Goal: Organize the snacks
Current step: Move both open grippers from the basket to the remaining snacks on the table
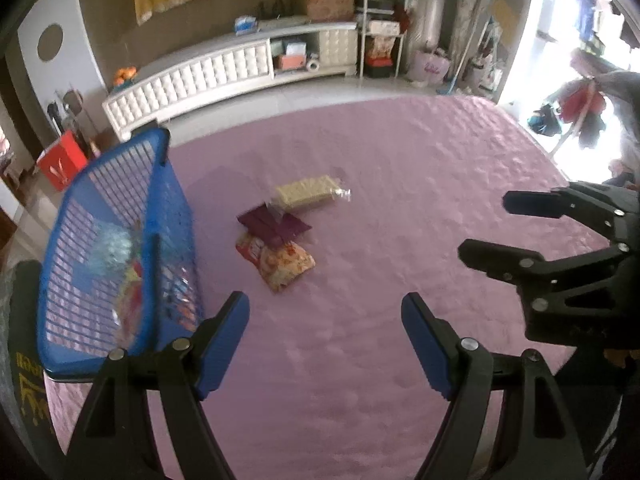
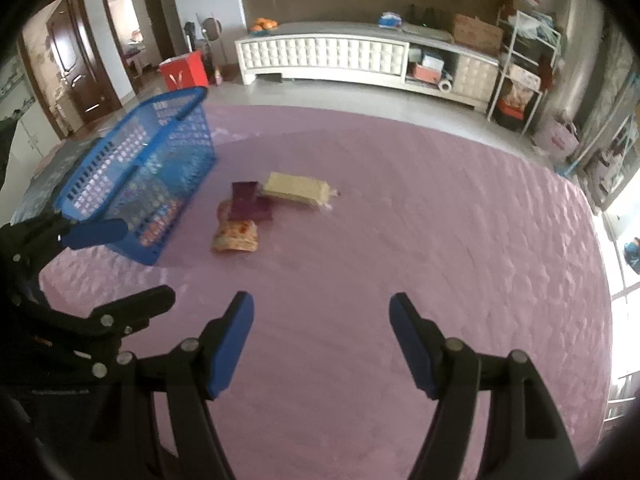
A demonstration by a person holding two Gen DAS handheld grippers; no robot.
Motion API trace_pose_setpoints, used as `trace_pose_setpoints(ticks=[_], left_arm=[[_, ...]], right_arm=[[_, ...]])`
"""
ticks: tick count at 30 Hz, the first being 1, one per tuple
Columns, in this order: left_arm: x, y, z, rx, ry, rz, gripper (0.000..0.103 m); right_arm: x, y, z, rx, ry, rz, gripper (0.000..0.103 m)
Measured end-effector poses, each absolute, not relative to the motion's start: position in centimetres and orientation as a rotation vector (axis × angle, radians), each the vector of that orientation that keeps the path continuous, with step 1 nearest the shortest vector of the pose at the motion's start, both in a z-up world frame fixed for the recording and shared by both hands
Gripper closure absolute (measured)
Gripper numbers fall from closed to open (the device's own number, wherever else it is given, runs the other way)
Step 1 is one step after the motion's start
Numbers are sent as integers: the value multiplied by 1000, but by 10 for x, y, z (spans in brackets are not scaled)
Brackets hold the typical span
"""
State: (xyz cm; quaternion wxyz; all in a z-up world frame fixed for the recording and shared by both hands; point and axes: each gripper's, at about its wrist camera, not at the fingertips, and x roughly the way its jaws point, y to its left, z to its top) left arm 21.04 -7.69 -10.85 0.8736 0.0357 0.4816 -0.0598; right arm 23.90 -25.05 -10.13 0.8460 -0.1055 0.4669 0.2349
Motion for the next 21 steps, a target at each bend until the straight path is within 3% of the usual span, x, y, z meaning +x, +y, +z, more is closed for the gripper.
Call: trace_pose_setpoints(ticks=[21], left_arm=[[299,-61,-187,-12,1157,26,26]], right_arm=[[310,-244,-174,-185,1113,469,29]])
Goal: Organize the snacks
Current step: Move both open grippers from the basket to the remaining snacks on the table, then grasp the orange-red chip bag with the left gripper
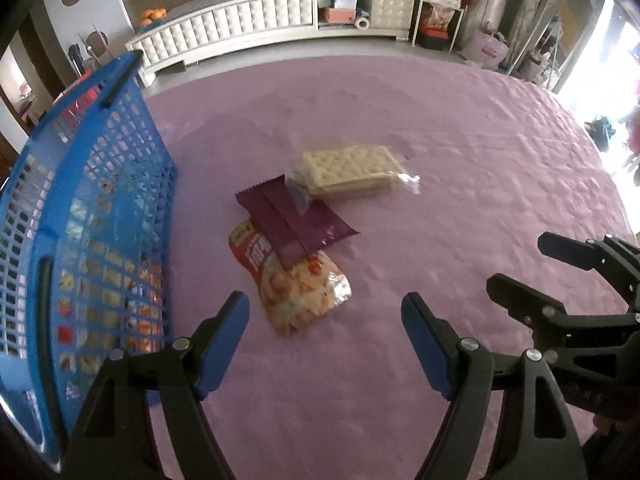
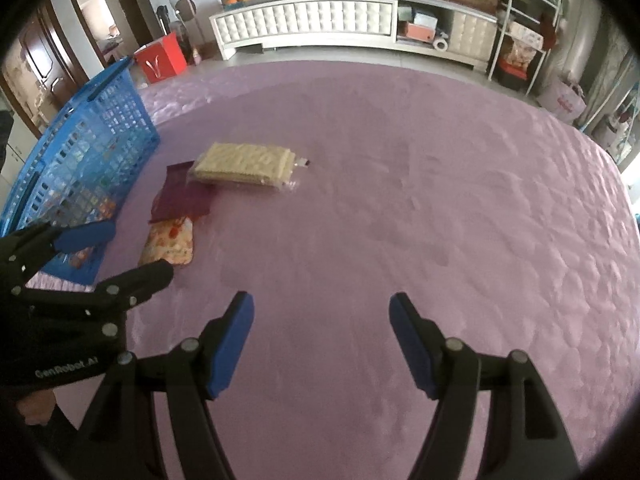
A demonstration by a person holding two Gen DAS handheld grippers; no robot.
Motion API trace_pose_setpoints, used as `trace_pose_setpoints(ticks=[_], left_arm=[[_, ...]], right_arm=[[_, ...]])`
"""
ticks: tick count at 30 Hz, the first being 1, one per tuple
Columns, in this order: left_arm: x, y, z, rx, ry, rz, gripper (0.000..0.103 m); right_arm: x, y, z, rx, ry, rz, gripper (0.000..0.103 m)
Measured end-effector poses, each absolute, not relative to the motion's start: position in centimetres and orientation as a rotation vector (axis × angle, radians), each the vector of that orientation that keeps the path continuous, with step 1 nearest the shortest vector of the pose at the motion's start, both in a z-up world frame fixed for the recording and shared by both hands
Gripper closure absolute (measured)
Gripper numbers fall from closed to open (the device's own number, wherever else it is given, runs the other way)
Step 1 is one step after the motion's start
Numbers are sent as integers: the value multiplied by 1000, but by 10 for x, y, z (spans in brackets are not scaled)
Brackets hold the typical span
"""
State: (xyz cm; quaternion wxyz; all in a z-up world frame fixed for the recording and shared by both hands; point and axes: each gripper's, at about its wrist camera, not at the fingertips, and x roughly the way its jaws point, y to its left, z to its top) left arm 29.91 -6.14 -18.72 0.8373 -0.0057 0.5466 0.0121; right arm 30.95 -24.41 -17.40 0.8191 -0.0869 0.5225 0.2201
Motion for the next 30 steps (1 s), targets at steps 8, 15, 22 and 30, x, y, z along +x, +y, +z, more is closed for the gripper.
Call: trace_pose_setpoints(ticks=[8,15,22,30], left_arm=[[319,-44,-208,-12,1193,86,26],[332,-36,-224,-22,1213,103,26],[344,-33,-230,-80,1209,104,26],[341,-39,-225,-38,1211,91,69]], right_arm=[[327,-228,-183,-191,1126,489,29],[333,-222,-189,-171,1135,500,29],[336,-220,-191,-174,1140,486,29],[334,-219,-187,-171,1139,477,29]])
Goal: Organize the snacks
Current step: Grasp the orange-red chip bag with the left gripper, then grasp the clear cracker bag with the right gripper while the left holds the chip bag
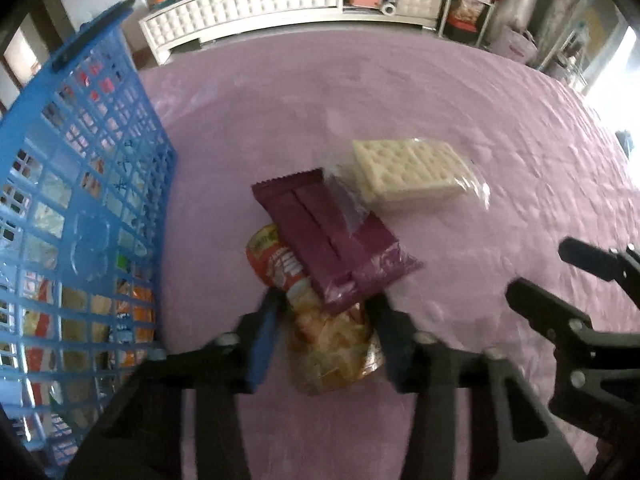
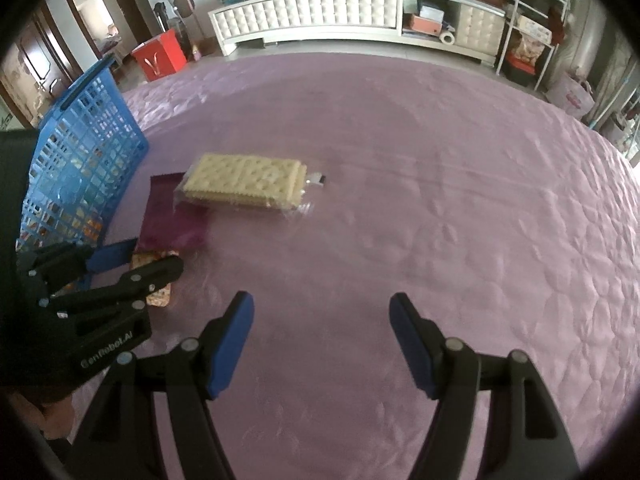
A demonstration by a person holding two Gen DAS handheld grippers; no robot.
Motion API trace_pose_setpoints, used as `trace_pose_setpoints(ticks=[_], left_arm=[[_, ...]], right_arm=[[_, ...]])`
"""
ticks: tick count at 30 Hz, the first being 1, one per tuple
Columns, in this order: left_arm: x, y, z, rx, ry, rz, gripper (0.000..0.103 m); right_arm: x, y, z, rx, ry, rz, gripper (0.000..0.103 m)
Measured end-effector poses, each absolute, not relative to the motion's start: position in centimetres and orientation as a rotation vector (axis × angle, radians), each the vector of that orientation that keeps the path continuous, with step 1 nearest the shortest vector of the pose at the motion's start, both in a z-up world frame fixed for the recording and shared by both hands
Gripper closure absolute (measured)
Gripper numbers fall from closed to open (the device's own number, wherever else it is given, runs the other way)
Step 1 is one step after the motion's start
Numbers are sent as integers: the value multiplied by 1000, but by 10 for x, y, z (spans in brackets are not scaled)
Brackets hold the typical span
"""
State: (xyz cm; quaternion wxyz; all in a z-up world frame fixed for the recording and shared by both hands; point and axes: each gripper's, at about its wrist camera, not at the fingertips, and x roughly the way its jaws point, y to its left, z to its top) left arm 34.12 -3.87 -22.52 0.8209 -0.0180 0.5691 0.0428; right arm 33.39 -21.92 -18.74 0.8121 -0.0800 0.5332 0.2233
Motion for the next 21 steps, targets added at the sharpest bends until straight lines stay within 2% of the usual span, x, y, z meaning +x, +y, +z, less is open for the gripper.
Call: trace_pose_setpoints(ticks=[3,16,21], left_arm=[[336,-44,-221,-37,1214,72,83],[287,-24,-179,-153,1080,16,85],[253,-13,-174,-168,1067,26,85]], right_arm=[[332,-218,-185,-169,1140,479,29],[339,-206,-169,-174,1143,542,29],[346,-190,-166,-265,1118,595,29]])
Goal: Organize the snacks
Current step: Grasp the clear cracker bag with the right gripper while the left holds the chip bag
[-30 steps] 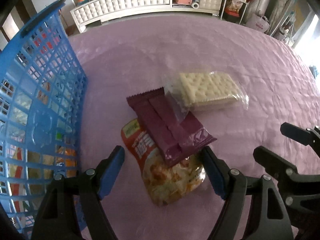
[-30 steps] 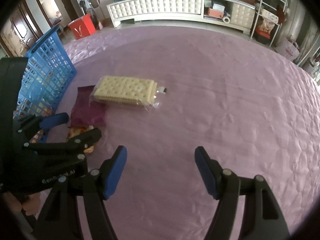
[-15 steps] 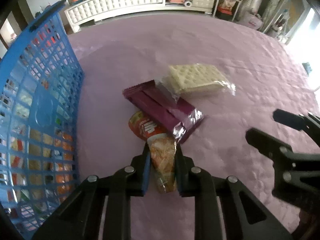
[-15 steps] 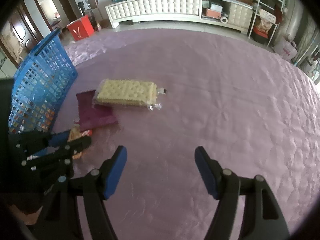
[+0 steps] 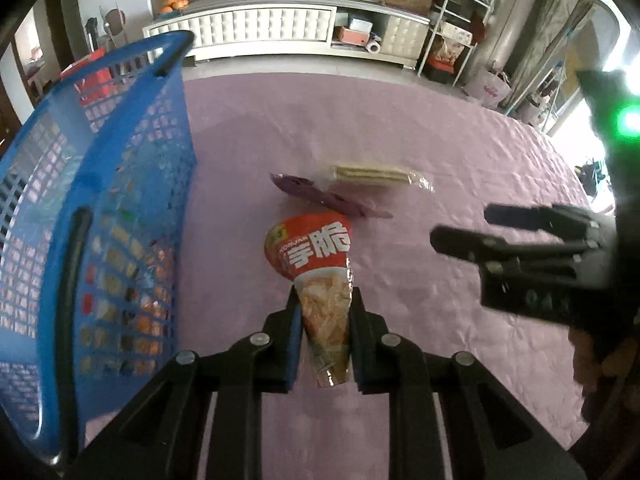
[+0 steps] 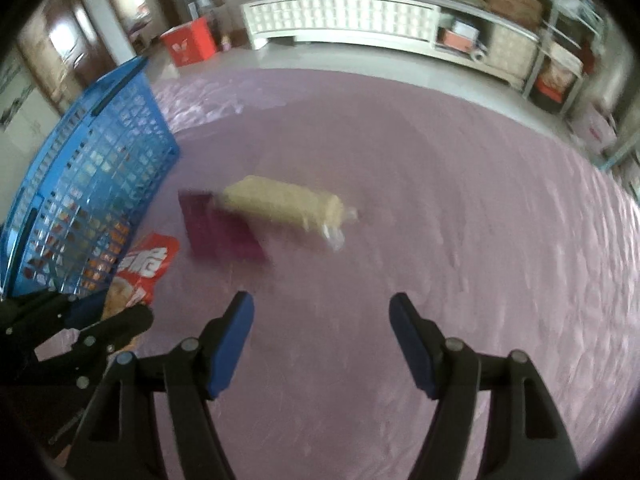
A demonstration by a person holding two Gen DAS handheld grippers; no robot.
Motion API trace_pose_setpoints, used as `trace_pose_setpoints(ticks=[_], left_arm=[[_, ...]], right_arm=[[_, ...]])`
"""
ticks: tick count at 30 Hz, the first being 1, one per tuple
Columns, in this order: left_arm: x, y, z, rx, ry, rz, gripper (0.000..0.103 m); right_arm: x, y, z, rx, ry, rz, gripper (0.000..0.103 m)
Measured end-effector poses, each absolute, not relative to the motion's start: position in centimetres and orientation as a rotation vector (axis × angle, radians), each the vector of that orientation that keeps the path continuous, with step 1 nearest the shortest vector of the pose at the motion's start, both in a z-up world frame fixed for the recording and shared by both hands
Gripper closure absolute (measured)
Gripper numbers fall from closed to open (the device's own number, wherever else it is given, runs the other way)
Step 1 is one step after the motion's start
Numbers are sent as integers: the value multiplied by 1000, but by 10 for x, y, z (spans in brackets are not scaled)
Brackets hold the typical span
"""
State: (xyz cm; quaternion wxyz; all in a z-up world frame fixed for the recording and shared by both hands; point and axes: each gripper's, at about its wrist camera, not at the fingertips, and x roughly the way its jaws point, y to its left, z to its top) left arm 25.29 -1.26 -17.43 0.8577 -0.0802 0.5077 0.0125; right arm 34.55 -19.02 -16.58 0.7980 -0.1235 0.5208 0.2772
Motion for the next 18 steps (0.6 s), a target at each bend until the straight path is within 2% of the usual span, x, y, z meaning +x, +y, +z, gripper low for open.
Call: trace_pose_setpoints(ticks=[6,18], left_arm=[[236,-2,-163,-175,1038,56,85],[258,-9,-171,-187,1032,71,85]], right_arm=[[353,-175,-161,-328,1097,678,29],[387,-131,-184,-576,1079,928,29]])
